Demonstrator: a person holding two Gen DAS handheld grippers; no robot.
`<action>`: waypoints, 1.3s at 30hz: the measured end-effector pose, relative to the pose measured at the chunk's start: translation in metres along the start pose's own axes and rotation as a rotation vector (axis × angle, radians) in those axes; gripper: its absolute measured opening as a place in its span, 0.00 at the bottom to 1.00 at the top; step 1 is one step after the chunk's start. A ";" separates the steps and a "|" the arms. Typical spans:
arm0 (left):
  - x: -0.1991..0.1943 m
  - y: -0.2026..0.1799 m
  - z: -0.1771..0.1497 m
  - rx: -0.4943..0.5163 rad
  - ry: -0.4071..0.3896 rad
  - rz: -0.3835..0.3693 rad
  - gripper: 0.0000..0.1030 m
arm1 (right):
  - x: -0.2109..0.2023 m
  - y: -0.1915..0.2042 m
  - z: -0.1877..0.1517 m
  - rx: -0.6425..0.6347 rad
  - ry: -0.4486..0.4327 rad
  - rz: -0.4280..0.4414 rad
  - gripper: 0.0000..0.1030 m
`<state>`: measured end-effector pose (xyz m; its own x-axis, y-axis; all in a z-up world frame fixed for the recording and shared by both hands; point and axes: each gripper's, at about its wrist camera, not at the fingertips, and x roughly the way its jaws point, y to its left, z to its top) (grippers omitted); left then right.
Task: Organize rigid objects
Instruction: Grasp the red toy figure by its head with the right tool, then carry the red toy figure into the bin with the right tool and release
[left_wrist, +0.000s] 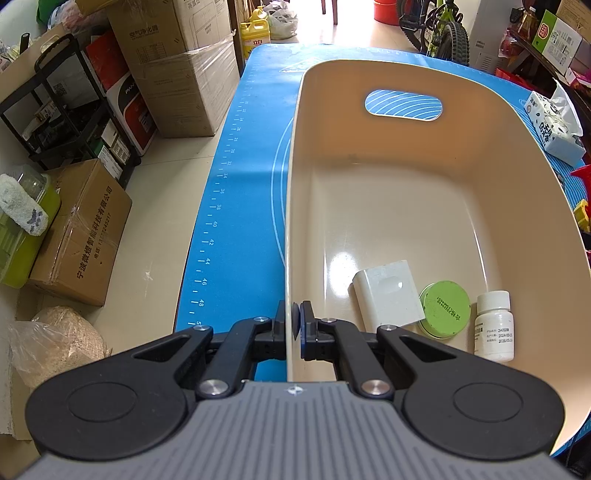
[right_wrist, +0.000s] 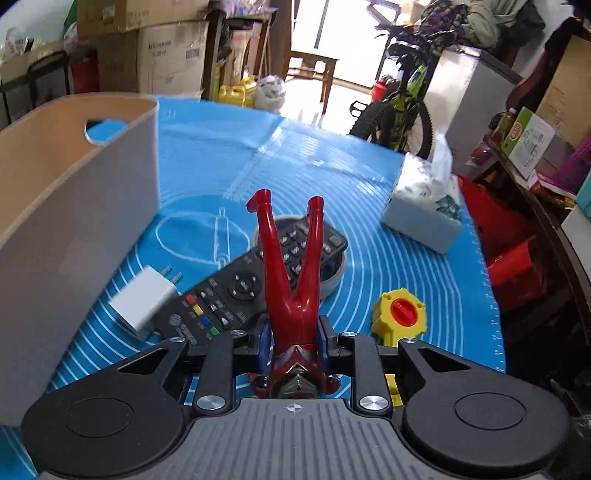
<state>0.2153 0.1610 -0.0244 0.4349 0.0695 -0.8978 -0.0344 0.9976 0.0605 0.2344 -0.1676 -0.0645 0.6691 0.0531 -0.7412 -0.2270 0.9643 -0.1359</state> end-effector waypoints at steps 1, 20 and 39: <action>0.000 0.000 0.000 0.001 0.000 0.001 0.06 | -0.004 0.000 0.002 0.009 -0.006 0.002 0.33; 0.000 0.000 0.000 0.002 0.000 0.002 0.06 | -0.101 0.065 0.074 0.086 -0.244 0.208 0.34; 0.000 -0.001 0.000 0.003 0.000 0.004 0.06 | -0.023 0.187 0.062 -0.075 0.116 0.321 0.34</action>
<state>0.2156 0.1599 -0.0243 0.4347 0.0733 -0.8976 -0.0337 0.9973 0.0651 0.2204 0.0272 -0.0316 0.4713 0.3165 -0.8232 -0.4673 0.8812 0.0713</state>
